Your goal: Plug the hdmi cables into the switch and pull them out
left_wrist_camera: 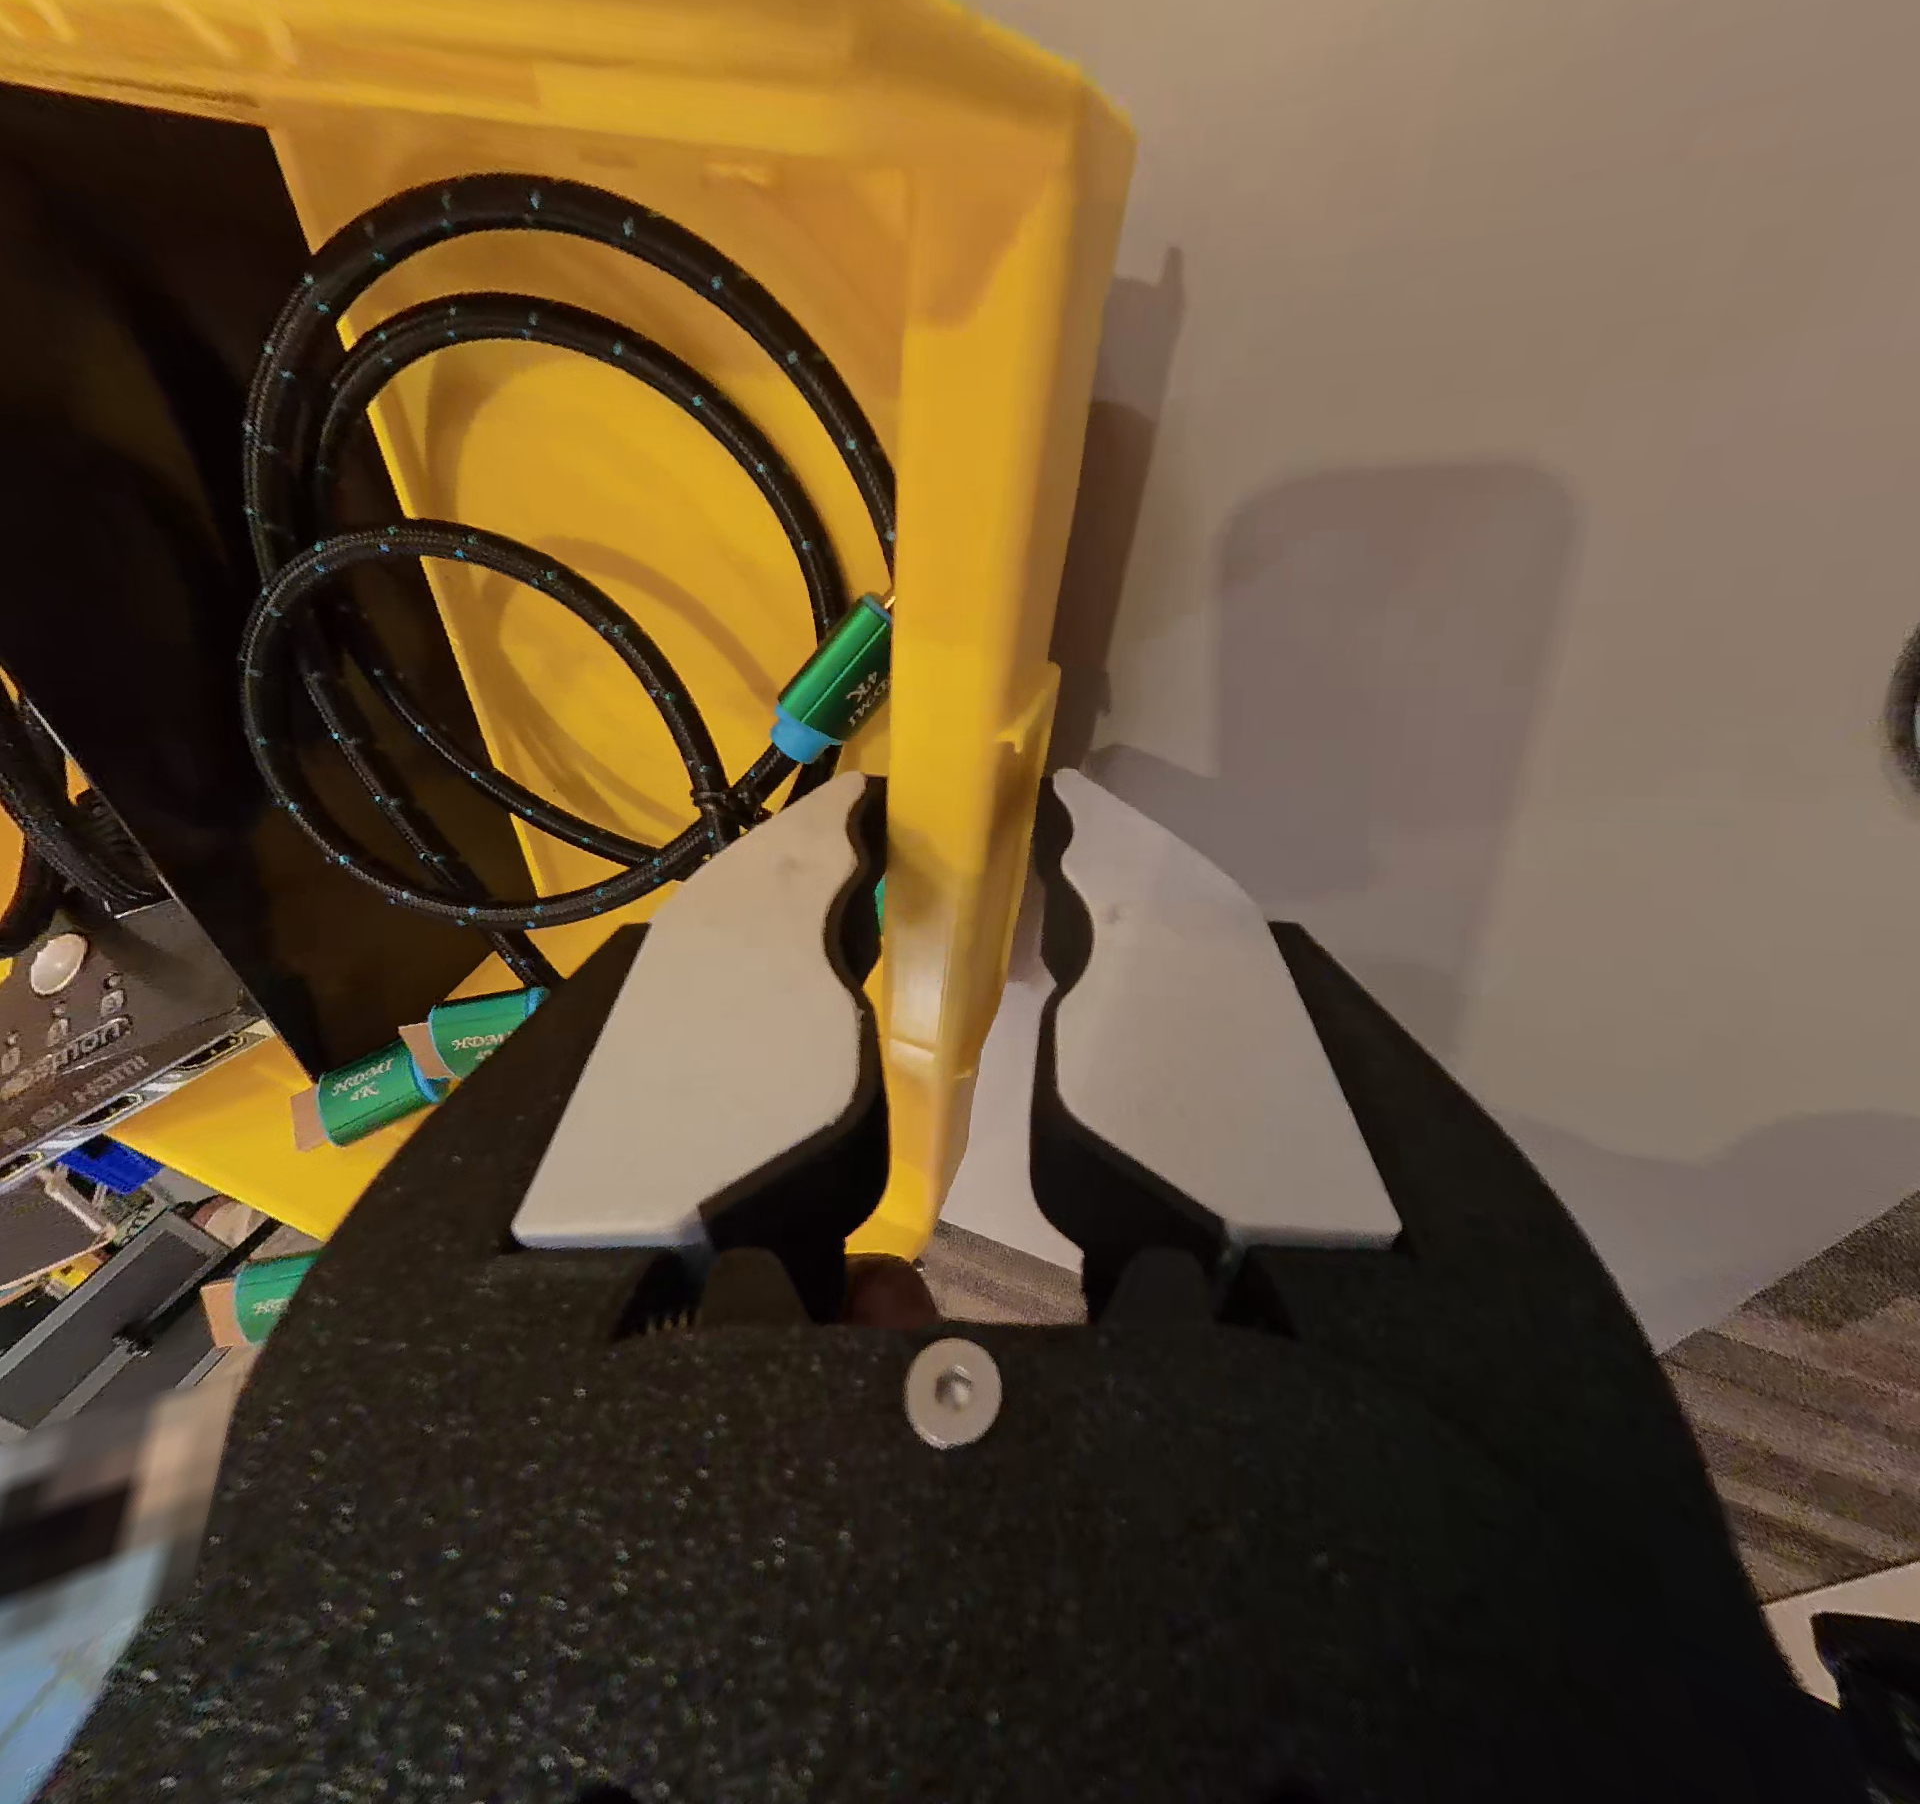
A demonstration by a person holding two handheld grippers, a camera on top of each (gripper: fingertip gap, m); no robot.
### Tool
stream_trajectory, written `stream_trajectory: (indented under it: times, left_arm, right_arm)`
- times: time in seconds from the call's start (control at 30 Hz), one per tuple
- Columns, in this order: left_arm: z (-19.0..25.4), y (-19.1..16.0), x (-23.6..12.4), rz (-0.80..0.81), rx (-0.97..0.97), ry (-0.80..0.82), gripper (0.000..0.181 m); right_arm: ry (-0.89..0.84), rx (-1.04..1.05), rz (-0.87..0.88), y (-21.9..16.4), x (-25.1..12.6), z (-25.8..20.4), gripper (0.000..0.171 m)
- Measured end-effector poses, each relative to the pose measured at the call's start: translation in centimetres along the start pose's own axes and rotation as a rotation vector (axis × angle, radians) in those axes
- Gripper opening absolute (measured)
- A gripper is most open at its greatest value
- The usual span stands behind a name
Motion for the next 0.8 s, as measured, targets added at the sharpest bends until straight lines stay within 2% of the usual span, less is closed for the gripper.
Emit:
stream_trajectory:
  times: [0.53,0.67,0.8]
  left_arm:
    - [-0.7,-1.2,0.3,-0.012,-0.085,0.050,0.030]
    - [-0.5,-1.3,-1.3,0.134,-0.215,0.078,0.044]
    - [-1.9,-1.5,-5.2,0.315,-0.346,0.189,0.051]
  right_arm:
    - [-0.122,0.053,0.023,-1.3,0.0,1.3,0.035]
    - [-0.150,0.150,0.135,-1.7,-3.4,0.6,0.042]
    - [-0.032,0.188,0.307,0.1,-6.1,-2.0,0.037]
Point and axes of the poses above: each gripper's, where its closed fingertips meet, x out along the fingers, y out of its top, z = x × y across the jaws, the point moved 10 cm from there along -x, back along the fingers, and after that the axes turned 13 degrees about z, right-handed, at the moved point
